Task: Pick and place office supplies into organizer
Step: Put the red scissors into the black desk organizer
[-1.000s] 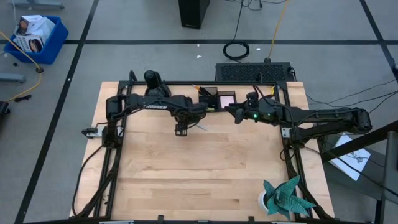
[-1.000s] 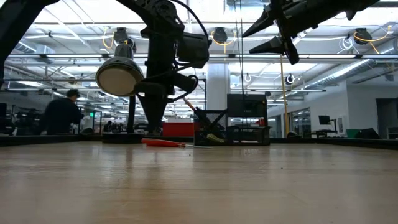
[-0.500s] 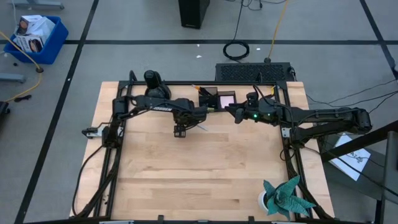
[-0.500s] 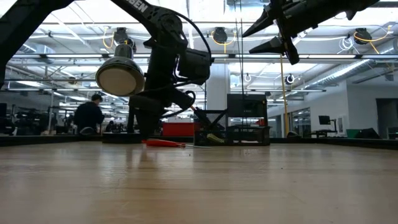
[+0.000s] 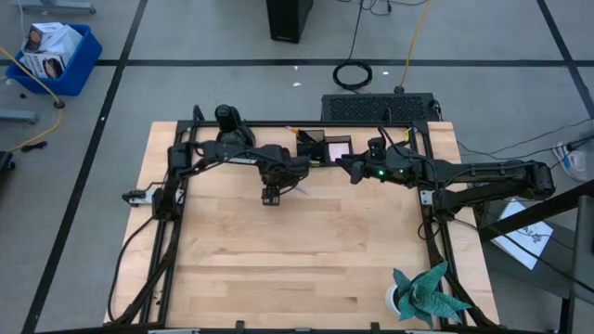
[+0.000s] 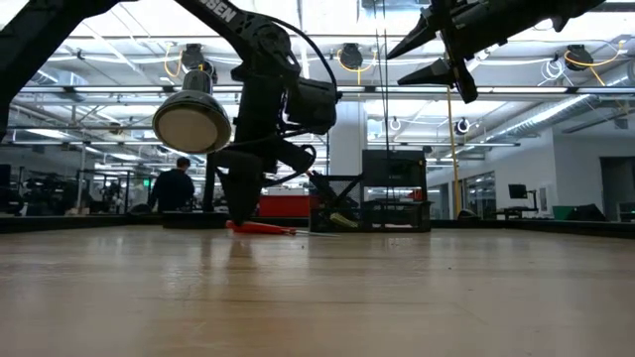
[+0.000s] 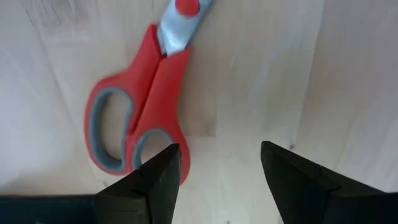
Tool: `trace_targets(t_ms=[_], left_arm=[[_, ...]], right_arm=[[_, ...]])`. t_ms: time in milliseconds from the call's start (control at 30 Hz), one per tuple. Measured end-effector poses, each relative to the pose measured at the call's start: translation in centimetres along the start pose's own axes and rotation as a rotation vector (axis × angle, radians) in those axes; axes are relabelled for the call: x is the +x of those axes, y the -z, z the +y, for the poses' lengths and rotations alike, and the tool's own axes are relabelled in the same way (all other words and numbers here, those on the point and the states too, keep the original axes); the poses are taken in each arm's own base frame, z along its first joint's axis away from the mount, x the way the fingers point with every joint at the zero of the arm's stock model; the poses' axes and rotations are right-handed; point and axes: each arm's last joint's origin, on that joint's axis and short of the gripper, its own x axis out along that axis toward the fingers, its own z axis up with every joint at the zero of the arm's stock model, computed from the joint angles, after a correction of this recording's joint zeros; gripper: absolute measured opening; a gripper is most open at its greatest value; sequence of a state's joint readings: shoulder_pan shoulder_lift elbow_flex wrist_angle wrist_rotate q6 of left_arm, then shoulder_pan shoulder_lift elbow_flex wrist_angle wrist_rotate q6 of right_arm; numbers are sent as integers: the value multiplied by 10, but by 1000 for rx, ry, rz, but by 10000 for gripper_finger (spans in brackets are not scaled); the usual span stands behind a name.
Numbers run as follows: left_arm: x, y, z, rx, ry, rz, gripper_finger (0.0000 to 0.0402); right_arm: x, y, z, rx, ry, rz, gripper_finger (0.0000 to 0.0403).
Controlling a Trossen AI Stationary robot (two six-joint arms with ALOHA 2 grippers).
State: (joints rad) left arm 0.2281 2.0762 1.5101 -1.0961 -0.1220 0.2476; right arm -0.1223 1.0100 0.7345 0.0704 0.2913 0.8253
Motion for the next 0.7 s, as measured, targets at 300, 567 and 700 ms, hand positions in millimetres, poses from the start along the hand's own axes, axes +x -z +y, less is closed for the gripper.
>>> trace_targets(t_ms=[300,567,700], left_arm=[[3,5,14,-46,56,1,225],[17,3,15,-37,103,40,225],[24,2,14,-37,127,63,225]], right_arm=[[0,-1,-1,1,17,-19,196],[0,-2,1,8,1,-34,196],[0,-2,1,8,0,-35,196]])
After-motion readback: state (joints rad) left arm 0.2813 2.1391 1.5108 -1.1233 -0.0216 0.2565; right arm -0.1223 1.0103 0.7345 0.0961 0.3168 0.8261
